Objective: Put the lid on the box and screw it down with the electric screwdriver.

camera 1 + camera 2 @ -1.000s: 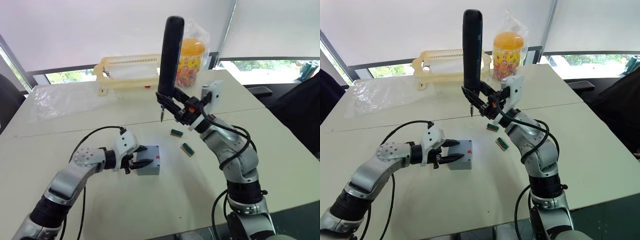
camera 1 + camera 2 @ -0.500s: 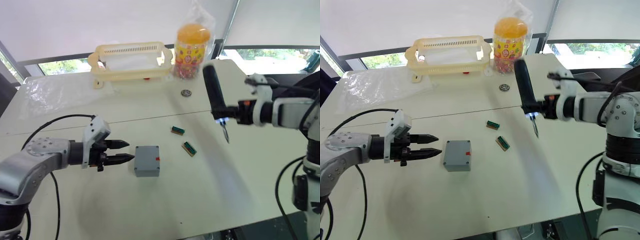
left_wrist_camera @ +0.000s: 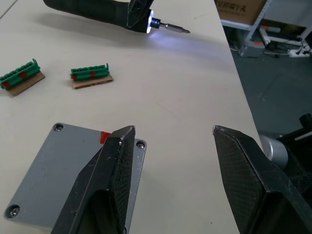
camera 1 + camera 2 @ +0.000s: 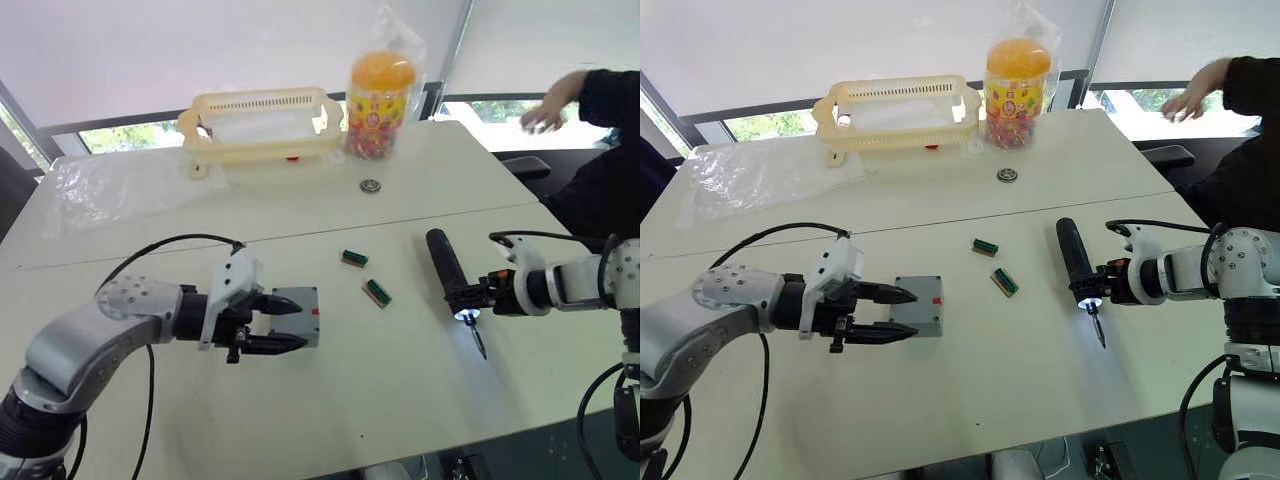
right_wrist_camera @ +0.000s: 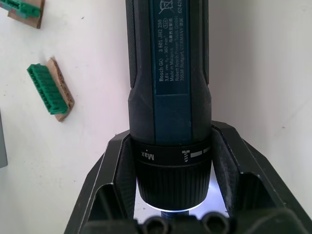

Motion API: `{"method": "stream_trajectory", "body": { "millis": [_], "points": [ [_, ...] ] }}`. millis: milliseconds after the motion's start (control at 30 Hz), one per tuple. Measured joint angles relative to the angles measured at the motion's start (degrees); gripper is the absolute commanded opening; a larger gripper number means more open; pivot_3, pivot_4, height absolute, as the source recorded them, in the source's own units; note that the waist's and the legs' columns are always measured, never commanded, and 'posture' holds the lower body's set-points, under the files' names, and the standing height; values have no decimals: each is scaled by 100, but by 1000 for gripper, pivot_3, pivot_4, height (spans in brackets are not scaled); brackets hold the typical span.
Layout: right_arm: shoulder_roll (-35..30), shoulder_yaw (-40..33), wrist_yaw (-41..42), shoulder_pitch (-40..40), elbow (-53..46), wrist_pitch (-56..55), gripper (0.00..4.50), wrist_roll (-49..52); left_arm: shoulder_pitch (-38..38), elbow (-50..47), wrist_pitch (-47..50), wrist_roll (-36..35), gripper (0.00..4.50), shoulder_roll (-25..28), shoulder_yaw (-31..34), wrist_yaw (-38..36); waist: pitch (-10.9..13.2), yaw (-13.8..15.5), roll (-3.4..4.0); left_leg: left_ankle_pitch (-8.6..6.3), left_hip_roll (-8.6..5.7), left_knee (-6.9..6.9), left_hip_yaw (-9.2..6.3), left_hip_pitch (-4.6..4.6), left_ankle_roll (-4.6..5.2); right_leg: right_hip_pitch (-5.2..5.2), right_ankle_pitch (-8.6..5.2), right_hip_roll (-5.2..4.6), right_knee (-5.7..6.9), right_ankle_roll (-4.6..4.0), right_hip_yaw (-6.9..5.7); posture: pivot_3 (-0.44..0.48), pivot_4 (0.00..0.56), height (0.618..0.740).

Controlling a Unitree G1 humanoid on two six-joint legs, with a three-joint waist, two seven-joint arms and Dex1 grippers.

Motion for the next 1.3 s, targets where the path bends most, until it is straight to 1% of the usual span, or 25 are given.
{"method": "stream_trajectory", "body": {
  "millis": [167,400,467,500,567,600,733,800,900,1000,1100,1167,1200,1300],
  "points": [
    [167,9,-458,104,-46,0,1758,174,147,1,-23,42,2569,-96,-10,164,-1,29,0,1,-1,2,0,-3,-3,1,2,-3,-1,4,-1,0,150,740],
    [191,18,-653,105,-71,0,1758,182,299,67,-136,220,2569,-120,-8,247,-3,32,-4,1,-1,24,-2,-3,-2,11,4,-3,1,6,-3,0,150,740],
    [231,31,-699,124,-171,0,2793,161,309,113,-158,244,2569,-120,-5,263,-3,31,-4,1,-1,35,-5,-3,-2,18,4,-3,3,6,-4,0,150,740],
    [267,27,-709,126,-185,-3,3068,157,319,141,-173,273,2569,-120,-5,281,-3,30,-4,1,-1,42,-5,-3,-2,21,5,-3,4,7,-4,0,150,740],
    [368,-7,-713,125,-288,-1,4121,130,353,196,-259,401,2569,-121,-9,344,-5,21,-6,1,0,53,-6,0,-2,32,8,-3,4,9,-4,0,150,740],
    [405,-18,-709,125,-338,0,4447,130,356,237,-279,474,2569,-121,-11,370,-6,17,-8,1,0,58,-6,6,-2,41,11,-3,3,11,-4,0,150,740],
    [423,-3,-649,166,-510,-19,4447,-152,367,413,-318,545,2569,-161,42,503,-6,42,-8,1,-4,74,-5,19,-2,65,16,-7,-3,6,-2,0,150,740],
    [372,15,-477,178,-692,-143,4447,-393,383,488,-200,436,2569,-162,230,537,-5,40,-7,1,-5,76,-4,16,-2,65,17,-7,-4,9,-1,0,150,740],
    [110,70,-25,137,-1025,-531,4447,-695,466,638,-17,210,2569,-153,716,620,-3,31,-4,1,-3,70,-5,15,-2,58,24,-6,-3,24,-1,0,150,740],
    [-298,241,582,19,-1378,-1175,4447,-1093,603,902,151,104,2569,-130,1220,776,-3,11,-4,0,4,64,-6,16,-1,49,24,0,3,24,-5,0,150,740],
    [-483,374,1197,30,-1664,-1925,4447,-1472,1052,978,249,22,2569,-57,1648,833,-4,-3,-3,0,6,56,-3,18,-1,46,24,-2,3,23,-5,0,150,740],
    [-391,222,1582,240,-1935,-2231,4447,-1445,1421,989,301,-50,2569,-58,1855,841,-4,16,-5,-1,6,56,-5,14,-1,46,24,-3,2,23,-7,0,150,740],
    [-364,136,1824,477,-2162,-2443,4447,-1422,1639,960,315,-76,2569,-46,1962,836,-4,28,-5,-1,6,56,-5,12,-1,45,24,-4,1,23,-8,0,150,740],
    [-355,-143,2653,1627,-3000,-3137,4447,-1325,2439,779,384,-145,2569,31,2334,776,-6,81,-7,-3,4,57,-13,4,2,48,24,-11,-5,24,-18,0,150,740]
  ]
}}
